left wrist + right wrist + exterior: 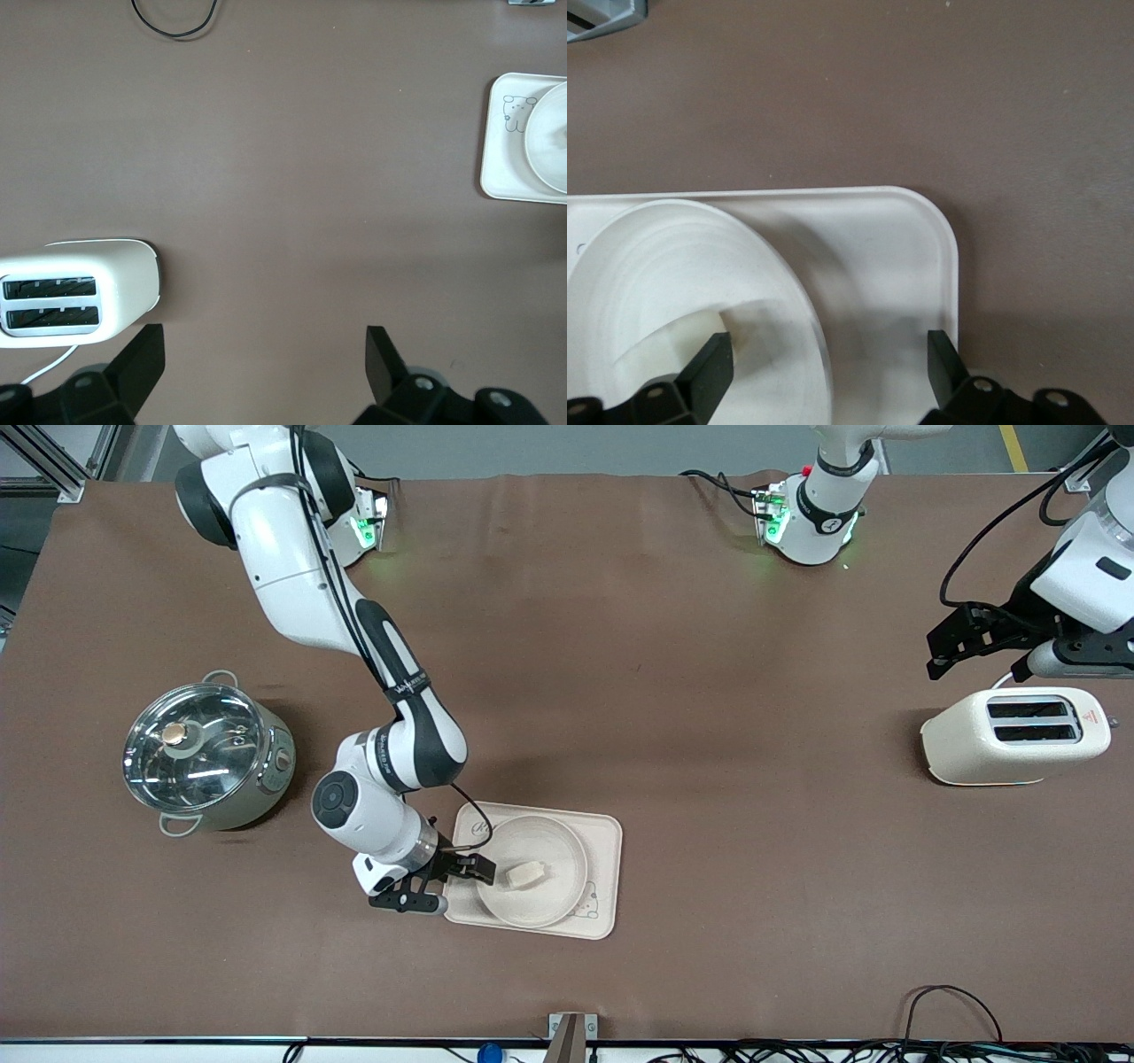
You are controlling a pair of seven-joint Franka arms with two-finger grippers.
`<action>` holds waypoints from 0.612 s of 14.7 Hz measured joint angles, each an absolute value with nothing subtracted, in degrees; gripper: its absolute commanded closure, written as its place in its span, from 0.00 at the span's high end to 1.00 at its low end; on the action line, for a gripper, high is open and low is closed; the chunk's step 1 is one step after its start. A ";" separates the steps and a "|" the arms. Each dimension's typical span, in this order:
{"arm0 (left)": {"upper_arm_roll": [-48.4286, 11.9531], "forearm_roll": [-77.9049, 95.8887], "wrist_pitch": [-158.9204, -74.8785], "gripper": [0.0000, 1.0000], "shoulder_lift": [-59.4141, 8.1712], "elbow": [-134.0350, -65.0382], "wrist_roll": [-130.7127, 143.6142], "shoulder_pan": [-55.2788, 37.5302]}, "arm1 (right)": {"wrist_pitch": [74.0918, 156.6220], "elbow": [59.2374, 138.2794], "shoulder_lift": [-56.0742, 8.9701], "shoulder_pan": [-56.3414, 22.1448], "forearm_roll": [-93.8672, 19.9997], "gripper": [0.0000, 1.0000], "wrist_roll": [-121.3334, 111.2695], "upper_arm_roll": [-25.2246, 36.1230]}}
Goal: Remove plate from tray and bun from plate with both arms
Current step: 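Reach the right gripper down and grasp the white plate rim, then lift the plate off the tray with the right gripper and set it beside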
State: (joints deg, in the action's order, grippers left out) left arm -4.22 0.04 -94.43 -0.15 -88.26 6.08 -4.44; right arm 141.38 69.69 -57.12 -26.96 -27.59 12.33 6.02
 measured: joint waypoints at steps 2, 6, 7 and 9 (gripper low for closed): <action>-4.22 0.04 -94.43 1.00 -0.15 -88.26 6.08 -4.44 | 141.89 68.78 -58.58 -26.97 -27.65 0.73 12.48 5.70; -4.22 0.04 -94.43 1.00 -0.15 -88.26 6.08 -4.44 | 141.90 67.98 -58.93 -26.91 -27.68 0.10 12.49 5.68; -4.22 0.04 -94.43 1.00 -0.15 -88.26 6.08 -4.44 | 141.90 67.97 -58.93 -26.91 -27.69 0.01 12.49 5.67; -4.22 0.04 -94.43 1.00 -0.15 -88.26 6.08 -4.42 | 141.90 67.97 -58.93 -26.91 -27.71 0.00 12.49 5.65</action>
